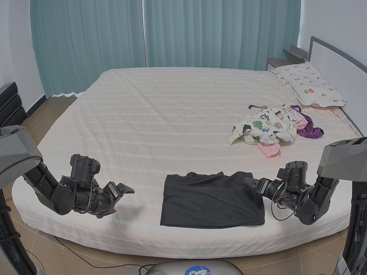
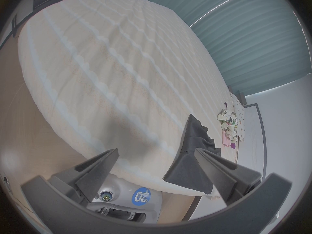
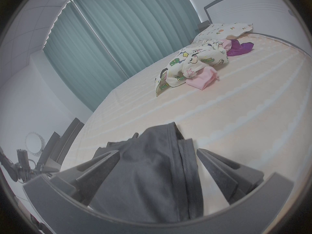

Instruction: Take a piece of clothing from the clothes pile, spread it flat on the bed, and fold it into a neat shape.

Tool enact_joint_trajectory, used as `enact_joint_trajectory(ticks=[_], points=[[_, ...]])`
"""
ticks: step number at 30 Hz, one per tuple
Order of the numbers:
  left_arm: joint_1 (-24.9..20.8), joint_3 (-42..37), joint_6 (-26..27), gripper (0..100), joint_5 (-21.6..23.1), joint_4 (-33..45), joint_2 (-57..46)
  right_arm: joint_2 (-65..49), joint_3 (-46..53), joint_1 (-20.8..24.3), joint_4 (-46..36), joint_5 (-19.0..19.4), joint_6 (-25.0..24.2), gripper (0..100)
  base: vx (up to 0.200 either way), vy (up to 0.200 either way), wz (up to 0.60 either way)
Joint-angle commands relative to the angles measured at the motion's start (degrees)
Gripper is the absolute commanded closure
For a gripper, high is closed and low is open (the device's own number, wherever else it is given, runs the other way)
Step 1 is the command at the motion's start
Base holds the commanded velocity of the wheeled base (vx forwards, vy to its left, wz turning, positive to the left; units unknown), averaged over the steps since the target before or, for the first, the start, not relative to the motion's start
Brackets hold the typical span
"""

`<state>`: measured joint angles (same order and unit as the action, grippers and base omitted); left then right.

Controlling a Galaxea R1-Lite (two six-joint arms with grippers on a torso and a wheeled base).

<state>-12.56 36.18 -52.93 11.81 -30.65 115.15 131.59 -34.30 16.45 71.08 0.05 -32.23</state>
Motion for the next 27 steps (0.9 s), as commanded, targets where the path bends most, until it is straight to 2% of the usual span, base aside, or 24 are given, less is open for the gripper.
enact_joint_trajectory(ticks=[1,6,14,15,27], points=[[0.0,-0.2,-0.1,0,0.9,0.0,0.0,6.7,-9.9,-0.1,-5.3,0.0,-0.6,0,0.0,0.0,0.0],[0.0,-0.2,-0.1,0,0.9,0.0,0.2,8.7,-14.7,-0.4,-8.2,0.1,-0.8,0,0.0,0.0,0.0],[-0.2,-0.3,-0.1,0,0.8,-1.1,1.0,11.7,-19.0,-0.4,-8.2,0.2,-2.8,0,0.0,0.0,0.0],[-0.2,-0.3,-0.1,0,0.8,-1.1,1.0,11.9,-19.7,-0.4,-8.2,0.1,-4.2,100,0.0,0.0,0.0],[-0.3,-0.3,-0.1,0,0.8,-1.1,1.6,11.1,-19.7,-2.7,-8.0,-0.5,-7.6,100,0.0,0.0,0.0]])
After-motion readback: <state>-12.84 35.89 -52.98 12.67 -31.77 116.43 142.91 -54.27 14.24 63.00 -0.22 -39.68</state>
